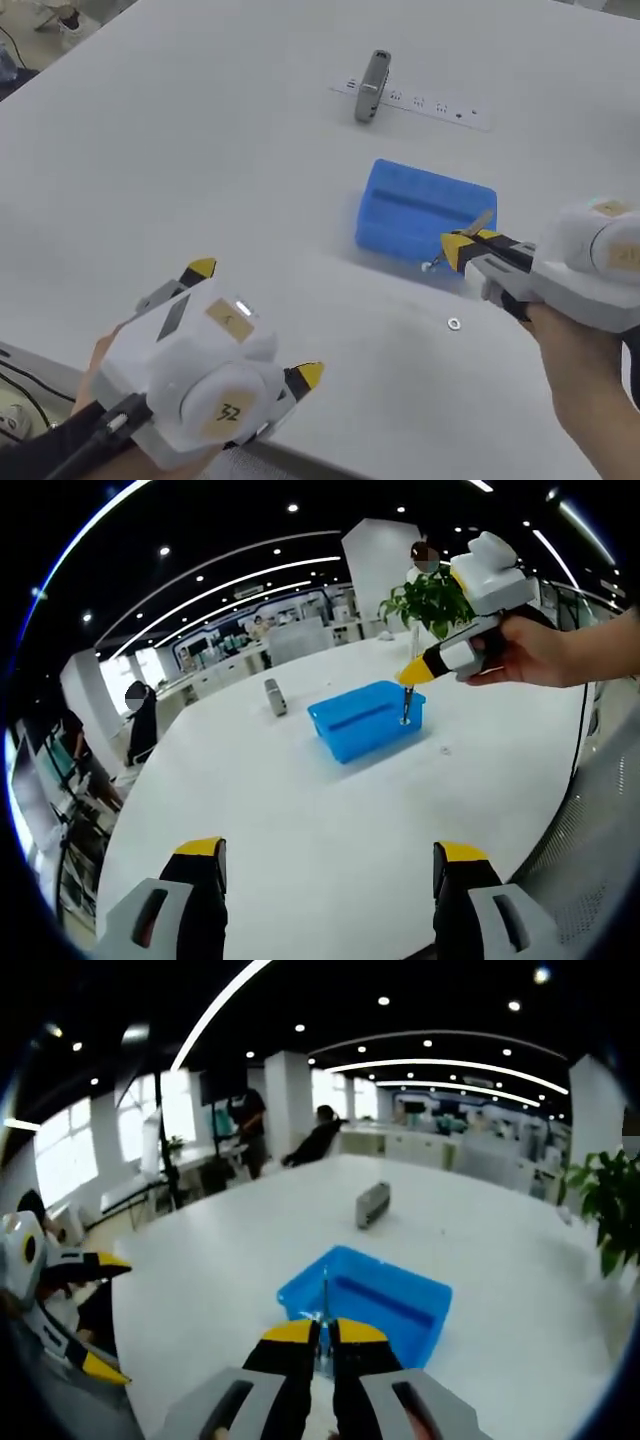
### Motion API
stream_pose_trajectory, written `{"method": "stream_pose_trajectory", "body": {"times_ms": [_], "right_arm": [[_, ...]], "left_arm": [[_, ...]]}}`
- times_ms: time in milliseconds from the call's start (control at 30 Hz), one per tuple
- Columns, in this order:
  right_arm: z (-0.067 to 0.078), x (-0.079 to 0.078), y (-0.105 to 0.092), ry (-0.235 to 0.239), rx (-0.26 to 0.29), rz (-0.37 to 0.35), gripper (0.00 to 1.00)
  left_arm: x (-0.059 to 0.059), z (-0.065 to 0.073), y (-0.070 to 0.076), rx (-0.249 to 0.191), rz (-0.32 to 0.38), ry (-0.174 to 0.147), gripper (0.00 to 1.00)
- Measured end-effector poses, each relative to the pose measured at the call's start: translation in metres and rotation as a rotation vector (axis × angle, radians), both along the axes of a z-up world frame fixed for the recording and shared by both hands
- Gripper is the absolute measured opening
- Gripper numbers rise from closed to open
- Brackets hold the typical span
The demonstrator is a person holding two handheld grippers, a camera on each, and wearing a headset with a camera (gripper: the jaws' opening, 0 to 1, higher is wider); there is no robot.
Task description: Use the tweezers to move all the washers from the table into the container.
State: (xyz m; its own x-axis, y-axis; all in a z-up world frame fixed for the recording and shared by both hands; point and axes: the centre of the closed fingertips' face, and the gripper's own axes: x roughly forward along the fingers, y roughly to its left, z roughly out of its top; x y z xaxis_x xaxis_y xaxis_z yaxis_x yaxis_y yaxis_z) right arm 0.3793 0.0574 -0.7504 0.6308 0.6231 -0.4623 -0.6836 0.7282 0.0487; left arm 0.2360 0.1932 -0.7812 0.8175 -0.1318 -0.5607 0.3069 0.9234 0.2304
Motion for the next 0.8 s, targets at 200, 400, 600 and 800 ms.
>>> {"method": "stream_pose_trajectory", "body": {"times_ms": [200,400,600,800], "right_arm": [[0.013,0.018,0.004,-0.032,0.022,-0.016,0.02],[0.008,0.035,0.006,-0.059,0.004,-0.034,0.02],[-0.015,0.047,0.008,-0.03,-0.027,-0.041,0.03],[-0.03,0.05,0.012,-0.005,-0.056,-0.022,0.03]], "left_arm": [[0.001,0.003,0.001,-0.009,0.01,-0.014,0.88],[0.001,0.002,0.001,-0.006,0.008,-0.009,0.88],[0.001,0.006,-0.005,-0.046,-0.011,-0.022,0.93],[0.002,0.007,-0.005,-0.065,-0.001,-0.03,0.94]]}}
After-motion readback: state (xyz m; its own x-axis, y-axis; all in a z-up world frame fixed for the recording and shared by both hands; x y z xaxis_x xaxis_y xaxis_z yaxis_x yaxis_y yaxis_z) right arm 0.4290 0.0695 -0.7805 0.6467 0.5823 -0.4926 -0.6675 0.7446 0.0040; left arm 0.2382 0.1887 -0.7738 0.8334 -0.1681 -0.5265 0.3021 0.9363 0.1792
